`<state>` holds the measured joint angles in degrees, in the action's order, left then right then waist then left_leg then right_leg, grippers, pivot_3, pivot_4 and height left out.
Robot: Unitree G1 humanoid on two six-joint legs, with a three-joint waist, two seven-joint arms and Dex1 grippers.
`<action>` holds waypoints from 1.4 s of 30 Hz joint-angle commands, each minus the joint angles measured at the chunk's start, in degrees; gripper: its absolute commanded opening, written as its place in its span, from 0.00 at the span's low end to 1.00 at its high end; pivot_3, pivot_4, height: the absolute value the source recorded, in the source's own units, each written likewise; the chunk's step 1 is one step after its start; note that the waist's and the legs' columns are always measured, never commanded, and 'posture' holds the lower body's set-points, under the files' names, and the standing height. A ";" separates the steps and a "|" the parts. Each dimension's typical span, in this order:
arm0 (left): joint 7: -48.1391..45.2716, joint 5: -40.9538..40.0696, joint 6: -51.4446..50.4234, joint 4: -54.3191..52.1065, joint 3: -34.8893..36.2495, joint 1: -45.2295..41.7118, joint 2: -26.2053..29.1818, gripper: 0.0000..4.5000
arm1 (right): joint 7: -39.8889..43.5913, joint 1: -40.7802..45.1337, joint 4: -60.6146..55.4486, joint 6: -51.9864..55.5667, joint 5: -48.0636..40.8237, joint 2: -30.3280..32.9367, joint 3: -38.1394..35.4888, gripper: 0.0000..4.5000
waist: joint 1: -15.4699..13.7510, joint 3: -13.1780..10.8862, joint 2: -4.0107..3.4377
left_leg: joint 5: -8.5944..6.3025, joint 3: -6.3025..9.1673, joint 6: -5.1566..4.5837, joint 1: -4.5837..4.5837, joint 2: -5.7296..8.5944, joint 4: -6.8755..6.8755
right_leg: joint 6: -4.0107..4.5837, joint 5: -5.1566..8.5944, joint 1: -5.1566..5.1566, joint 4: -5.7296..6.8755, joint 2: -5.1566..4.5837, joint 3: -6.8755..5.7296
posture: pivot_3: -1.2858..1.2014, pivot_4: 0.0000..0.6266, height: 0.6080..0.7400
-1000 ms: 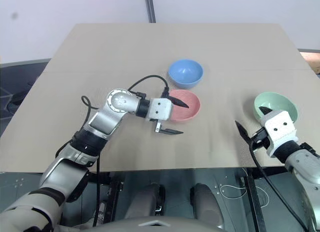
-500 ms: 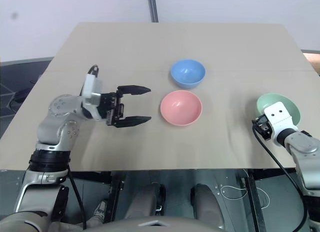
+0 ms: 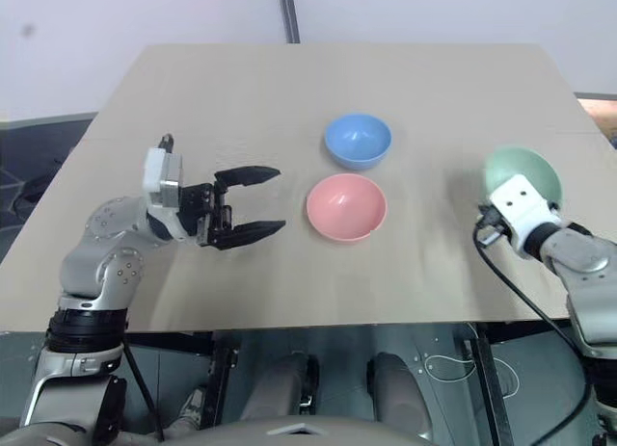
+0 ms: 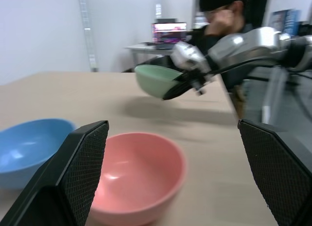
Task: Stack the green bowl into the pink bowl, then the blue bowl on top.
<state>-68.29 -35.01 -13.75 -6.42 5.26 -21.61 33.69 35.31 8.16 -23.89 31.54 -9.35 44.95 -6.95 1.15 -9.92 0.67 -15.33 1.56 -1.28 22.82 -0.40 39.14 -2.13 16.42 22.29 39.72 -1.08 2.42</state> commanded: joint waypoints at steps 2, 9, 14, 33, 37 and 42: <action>4.16 2.84 3.13 3.64 2.23 -0.84 -0.71 1.00 | 1.10 7.06 -11.41 1.83 -4.77 -6.88 9.44 0.01 | -0.05 -0.01 0.01 | 0.00 0.08 0.00 0.01 -0.03 -0.02 | 0.01 0.00 0.01 0.00 0.01 -0.05 | 0.52 0.24 1.00; 4.44 5.55 7.53 7.27 2.08 -0.55 -0.92 1.00 | -0.01 14.79 -1.39 -1.25 2.57 -15.52 25.11 0.28 | -0.65 -0.04 0.12 | 0.00 0.08 0.00 0.16 0.18 0.01 | 0.01 -0.01 0.06 -0.13 -0.17 -0.14 | 0.52 0.24 1.00; 5.44 4.99 7.05 4.25 2.08 1.55 -1.18 1.00 | 0.97 17.45 2.35 -5.21 6.72 -13.55 25.09 0.84 | -0.48 -0.04 0.11 | 0.00 0.07 0.01 0.21 0.23 -0.05 | 0.01 -0.01 0.15 -0.15 -0.51 -0.22 | 0.52 0.24 1.00; 13.80 4.72 5.88 -3.41 4.50 8.04 -0.39 1.00 | 4.59 43.27 53.40 -38.85 15.03 -11.16 20.30 0.95 | 0.10 -0.10 0.15 | 0.00 -0.11 0.00 0.35 0.23 -0.18 | 0.02 -0.02 0.47 -0.06 -0.52 -0.07 | 0.52 0.24 1.00; 14.66 4.09 4.67 -6.02 5.96 10.19 0.46 1.00 | 6.34 47.73 66.11 -51.00 19.87 -11.33 23.53 0.95 | 0.82 -0.12 0.15 | 0.01 -0.15 0.01 0.34 0.20 -0.34 | 0.02 -0.02 0.53 -0.10 -0.52 -0.02 | 0.52 0.24 1.00; 15.92 3.54 3.55 -8.75 7.36 12.63 0.99 1.00 | 5.74 51.77 76.23 -60.62 25.09 -13.62 27.01 0.95 | 1.36 -0.13 0.16 | 0.01 -0.16 0.01 0.34 0.19 -0.40 | 0.02 -0.02 0.53 -0.14 -0.52 0.00 | 0.52 0.24 1.00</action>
<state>-52.92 -30.38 -10.04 -11.77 11.23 -9.48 34.15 42.36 57.32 50.75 -25.37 14.05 31.75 19.79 2.51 -10.05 0.83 -15.32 1.38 -1.26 23.13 -0.22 38.73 -2.11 16.40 22.82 39.59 -1.59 2.45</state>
